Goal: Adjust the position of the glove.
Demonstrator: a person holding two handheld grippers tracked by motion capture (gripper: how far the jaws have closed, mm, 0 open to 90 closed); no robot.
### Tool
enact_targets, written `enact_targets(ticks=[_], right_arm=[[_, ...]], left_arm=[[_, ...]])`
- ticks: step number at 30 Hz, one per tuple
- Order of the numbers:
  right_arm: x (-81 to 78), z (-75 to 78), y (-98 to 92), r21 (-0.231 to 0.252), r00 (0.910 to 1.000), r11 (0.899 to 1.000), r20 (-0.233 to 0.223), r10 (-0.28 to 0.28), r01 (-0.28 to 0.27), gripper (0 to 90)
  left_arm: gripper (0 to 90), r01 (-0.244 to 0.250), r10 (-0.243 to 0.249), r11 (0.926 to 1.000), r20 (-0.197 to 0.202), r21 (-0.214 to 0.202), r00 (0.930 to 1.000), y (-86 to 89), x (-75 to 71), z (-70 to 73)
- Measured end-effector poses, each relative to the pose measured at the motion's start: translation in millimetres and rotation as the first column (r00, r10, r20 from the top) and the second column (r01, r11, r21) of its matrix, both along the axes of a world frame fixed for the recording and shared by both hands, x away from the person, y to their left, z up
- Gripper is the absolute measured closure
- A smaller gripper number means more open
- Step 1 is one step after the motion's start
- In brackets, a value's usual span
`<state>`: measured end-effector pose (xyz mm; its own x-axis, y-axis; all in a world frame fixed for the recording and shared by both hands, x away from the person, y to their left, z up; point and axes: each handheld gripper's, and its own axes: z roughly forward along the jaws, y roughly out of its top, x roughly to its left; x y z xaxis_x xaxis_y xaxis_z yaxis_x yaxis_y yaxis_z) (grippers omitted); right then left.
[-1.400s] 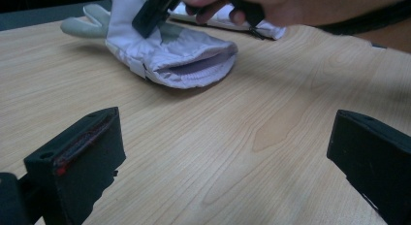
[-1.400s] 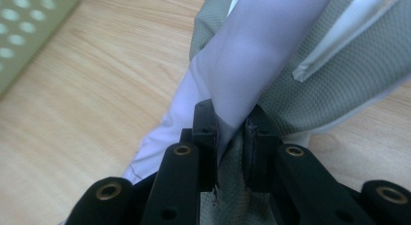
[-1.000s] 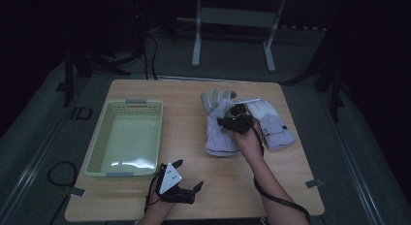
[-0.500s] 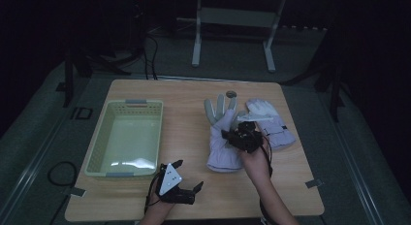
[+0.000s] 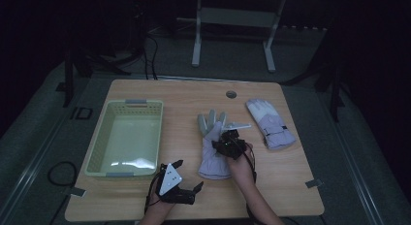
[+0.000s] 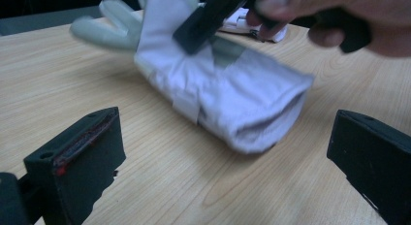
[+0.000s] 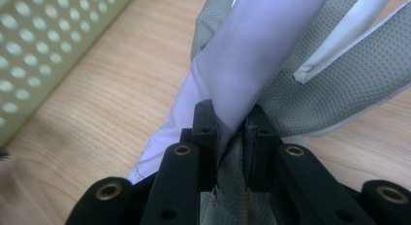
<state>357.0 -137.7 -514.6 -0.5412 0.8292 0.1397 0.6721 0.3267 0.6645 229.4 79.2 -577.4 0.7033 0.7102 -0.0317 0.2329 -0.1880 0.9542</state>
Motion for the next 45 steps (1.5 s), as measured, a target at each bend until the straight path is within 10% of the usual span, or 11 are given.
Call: enact_targets(ticks=[11, 20, 45], right_arm=[[4.9, -25.3, 9.1, -0.014, 0.9994, 1.000, -0.030, 0.016, -0.017, 74.2], [3.9, -18.5, 3.3, -0.029, 0.9993, 0.999, 0.005, 0.037, -0.037, 47.9], [13.8, 25.2, -99.0, -0.010, 0.9838, 1.000, 0.179, -0.005, 0.007, 43.3]], left_arm=[[0.1, 0.002, -0.002, 1.0000, -0.004, 0.005, 1.0000, -0.2, 0.1, 0.2], [0.1, 0.002, -0.002, 1.0000, -0.004, 0.004, 1.0000, -0.4, 0.4, 0.1], [0.1, -0.002, 0.002, 1.0000, -0.008, -0.008, 1.0000, 0.6, 1.1, -0.1]])
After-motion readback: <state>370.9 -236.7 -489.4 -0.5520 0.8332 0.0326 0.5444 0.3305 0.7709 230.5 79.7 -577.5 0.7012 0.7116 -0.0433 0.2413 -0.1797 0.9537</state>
